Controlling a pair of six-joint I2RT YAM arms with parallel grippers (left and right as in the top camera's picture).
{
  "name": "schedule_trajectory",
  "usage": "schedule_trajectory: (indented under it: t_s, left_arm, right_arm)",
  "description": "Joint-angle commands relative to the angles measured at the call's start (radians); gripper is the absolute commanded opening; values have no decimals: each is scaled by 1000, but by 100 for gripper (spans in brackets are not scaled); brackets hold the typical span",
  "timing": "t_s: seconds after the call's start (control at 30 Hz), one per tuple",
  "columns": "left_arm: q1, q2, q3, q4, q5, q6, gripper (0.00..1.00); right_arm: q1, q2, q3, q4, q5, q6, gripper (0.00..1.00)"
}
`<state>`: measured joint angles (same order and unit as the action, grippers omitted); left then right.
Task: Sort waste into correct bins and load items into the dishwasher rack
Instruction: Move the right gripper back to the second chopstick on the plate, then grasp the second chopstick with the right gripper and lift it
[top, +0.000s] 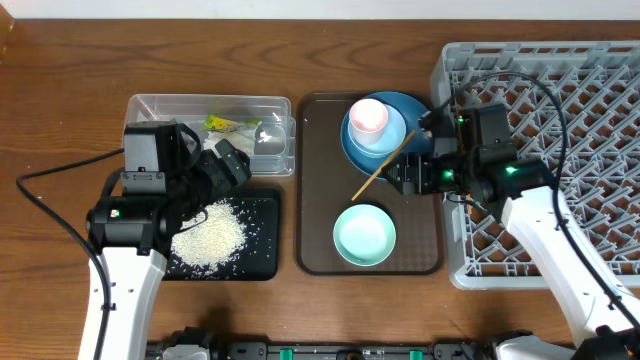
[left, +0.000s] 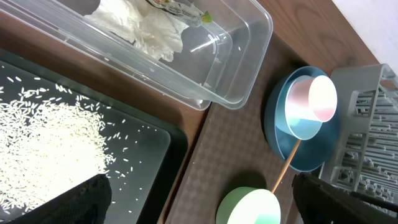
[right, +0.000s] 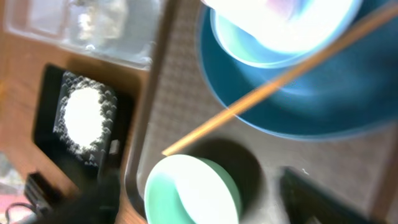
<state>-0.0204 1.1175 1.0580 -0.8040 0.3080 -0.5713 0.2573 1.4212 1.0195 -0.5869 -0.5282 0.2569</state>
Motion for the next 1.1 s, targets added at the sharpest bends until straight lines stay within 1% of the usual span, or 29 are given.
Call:
schedule_trajectory:
  t_s: [0.0,0.07,0.1,0.17,0.27,0.43,0.53,0.63,0.67,0.77,0.87,1.07]
  left_arm:
    - [5,1,8,1,-6,14,96]
    - [5,1,8,1,-6,14,96]
    - [5,1,8,1,-6,14,96]
    - [5,1,8,1,-6,14,96]
    - [5,1,8,1,-6,14,96]
    - [5,1,8,1,-6,14,96]
    - [5,1,8,1,-6,14,96]
    - [5,1,8,1,-6,14,96]
    - [5,1,8,1,-6,14,96]
    - [5,1,8,1,-6,14,96]
    - [5,1,8,1,-6,14,96]
    - [5,1,8,1,-6,14,96]
  right_arm:
    - [48,4,14,30,-1,122,25]
    - [80,4,14,47,95,252,19]
    - [93,5,14,50,127,302,18]
    - [130,6,14,50,217,434,20]
    - [195,8,14,58,333,579,24]
    - [291,24,14,79,455,738,26]
    - [327,44,14,78,528,789,28]
    - [346,77,14,77,570,831,28]
    - [346,87,14,78,569,845,29]
    - [346,122,14,80,569,889,36]
    - [346,166,14,84,565,945,40]
    - [346,236,14,122,531,954,41]
